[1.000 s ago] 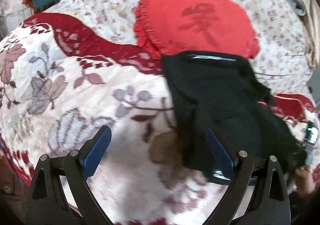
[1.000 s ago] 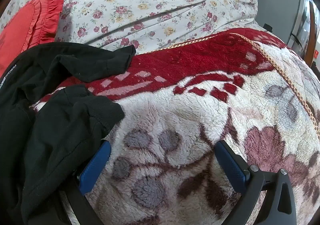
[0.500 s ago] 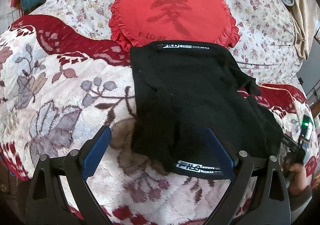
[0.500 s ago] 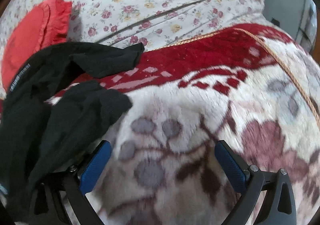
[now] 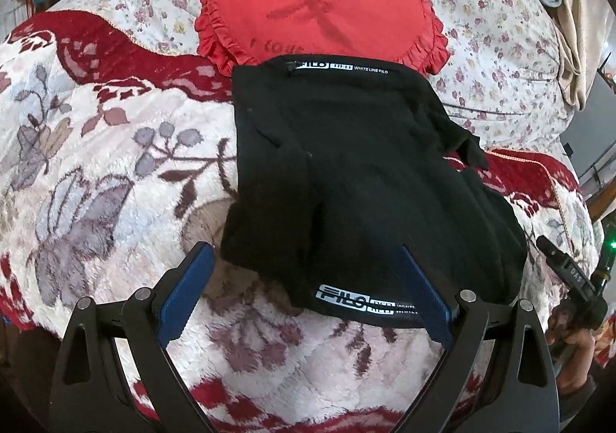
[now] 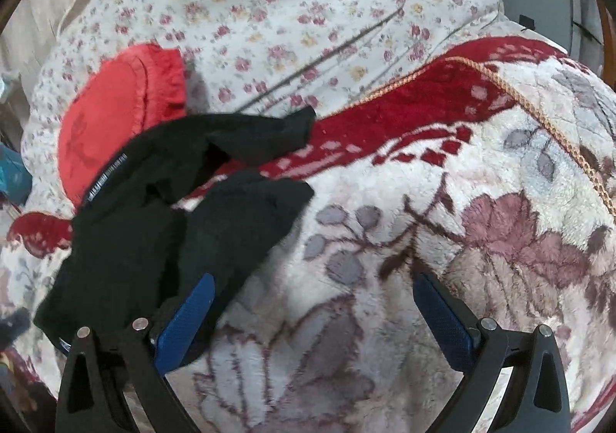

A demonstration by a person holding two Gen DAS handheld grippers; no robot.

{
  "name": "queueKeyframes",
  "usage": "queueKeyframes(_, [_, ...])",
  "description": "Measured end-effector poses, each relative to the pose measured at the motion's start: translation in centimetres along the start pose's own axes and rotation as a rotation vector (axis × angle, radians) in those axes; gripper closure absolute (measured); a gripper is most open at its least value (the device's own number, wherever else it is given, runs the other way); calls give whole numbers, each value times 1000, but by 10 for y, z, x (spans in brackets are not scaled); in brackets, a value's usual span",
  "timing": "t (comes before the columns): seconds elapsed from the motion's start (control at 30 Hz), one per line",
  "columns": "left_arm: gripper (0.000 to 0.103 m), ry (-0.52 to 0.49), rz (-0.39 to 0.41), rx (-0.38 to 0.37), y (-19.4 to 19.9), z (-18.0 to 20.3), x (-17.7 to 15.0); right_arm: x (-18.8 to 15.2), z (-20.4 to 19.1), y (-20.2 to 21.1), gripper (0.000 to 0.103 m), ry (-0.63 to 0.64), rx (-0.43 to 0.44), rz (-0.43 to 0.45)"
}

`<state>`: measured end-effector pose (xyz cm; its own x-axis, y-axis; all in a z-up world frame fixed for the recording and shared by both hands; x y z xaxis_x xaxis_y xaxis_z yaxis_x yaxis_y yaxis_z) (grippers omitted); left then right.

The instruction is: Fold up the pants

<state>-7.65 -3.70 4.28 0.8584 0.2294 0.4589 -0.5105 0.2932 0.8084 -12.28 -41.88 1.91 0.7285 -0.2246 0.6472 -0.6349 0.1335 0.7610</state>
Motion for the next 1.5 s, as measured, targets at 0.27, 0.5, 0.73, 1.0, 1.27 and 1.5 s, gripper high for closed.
queueKeyframes(0.27, [7, 61, -20, -7, -1, -10, -5, 5, -16, 0, 0, 44, 66, -6])
queueKeyframes(0.5, [7, 81, -10, 33, -6, -17, -5, 5, -15, -7, 0, 29, 82, -16])
queueKeyframes(0.73, [7, 56, -7, 51, -11, -15, -6, 11, -26, -8, 0, 58, 84, -13])
queueKeyframes(1.0, [7, 53, -7, 50, -11, -15, -5, 10, -36, -14, 0, 75, 92, -28])
queueKeyframes(1.27, [7, 61, -20, 52, -13, -18, -6, 10, -38, -20, 0, 78, 96, -43])
queueKeyframes(1.5, [7, 152, -18, 42, -14, -40, -9, 12, -32, -27, 0, 67, 91, -51])
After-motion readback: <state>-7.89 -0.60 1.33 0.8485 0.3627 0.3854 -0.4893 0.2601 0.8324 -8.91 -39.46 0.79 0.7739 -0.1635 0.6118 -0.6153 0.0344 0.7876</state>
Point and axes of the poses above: each gripper's, at about its wrist camera, not at the fingertips, and y roughly against the way its jaws point, z to its right, x to its top, the point moved 4 cm from there along -y, roughly the way its jaws point, and after that the axes turned 11 degrees about y, right-handed, at the moved point
